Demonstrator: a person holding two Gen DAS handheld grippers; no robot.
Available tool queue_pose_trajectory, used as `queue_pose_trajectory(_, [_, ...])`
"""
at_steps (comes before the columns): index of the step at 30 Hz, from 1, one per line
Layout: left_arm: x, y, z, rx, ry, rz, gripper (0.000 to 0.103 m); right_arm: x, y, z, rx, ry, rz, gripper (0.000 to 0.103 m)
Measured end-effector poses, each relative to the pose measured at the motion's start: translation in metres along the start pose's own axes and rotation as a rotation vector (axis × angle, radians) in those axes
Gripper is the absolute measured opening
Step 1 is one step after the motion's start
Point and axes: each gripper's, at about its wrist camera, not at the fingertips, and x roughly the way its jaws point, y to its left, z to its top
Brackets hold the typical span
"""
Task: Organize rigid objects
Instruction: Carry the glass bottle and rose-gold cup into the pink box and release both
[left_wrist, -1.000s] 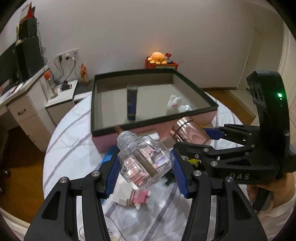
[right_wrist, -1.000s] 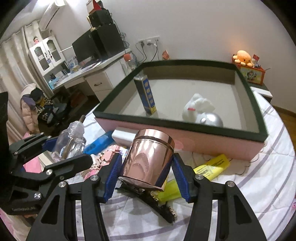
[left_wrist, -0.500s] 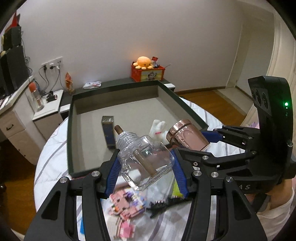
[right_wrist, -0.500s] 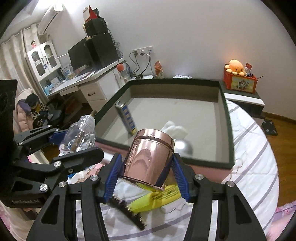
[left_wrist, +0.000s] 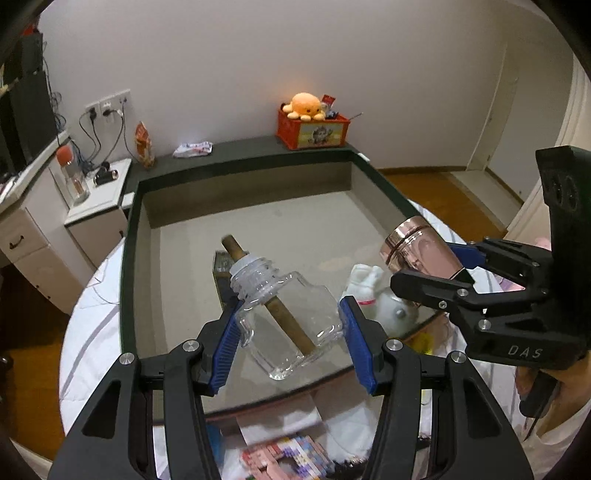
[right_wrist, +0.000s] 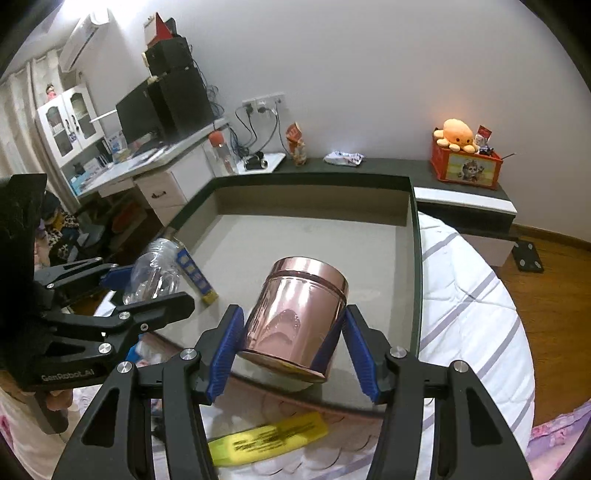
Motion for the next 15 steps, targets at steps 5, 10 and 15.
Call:
queue_pose_trajectory(5, [0.02, 0.011, 0.002, -0.009, 0.042, 0.04, 0.054, 0.015, -0.005, 0.005, -0.008, 0.023, -0.02, 0.056])
queue_pose_trajectory(10, [0.033, 0.022, 0.0, -0.03, 0.072, 0.043, 0.054, 0.022, -0.016, 0.011, -0.001, 0.032, -0.043, 0.049])
queue_pose_trajectory(15, [0.038, 0.024, -0.002, -0.029, 0.087, 0.054, 0.055, 0.027, -0.02, 0.009, 0.0, 0.044, -0.051, 0.048])
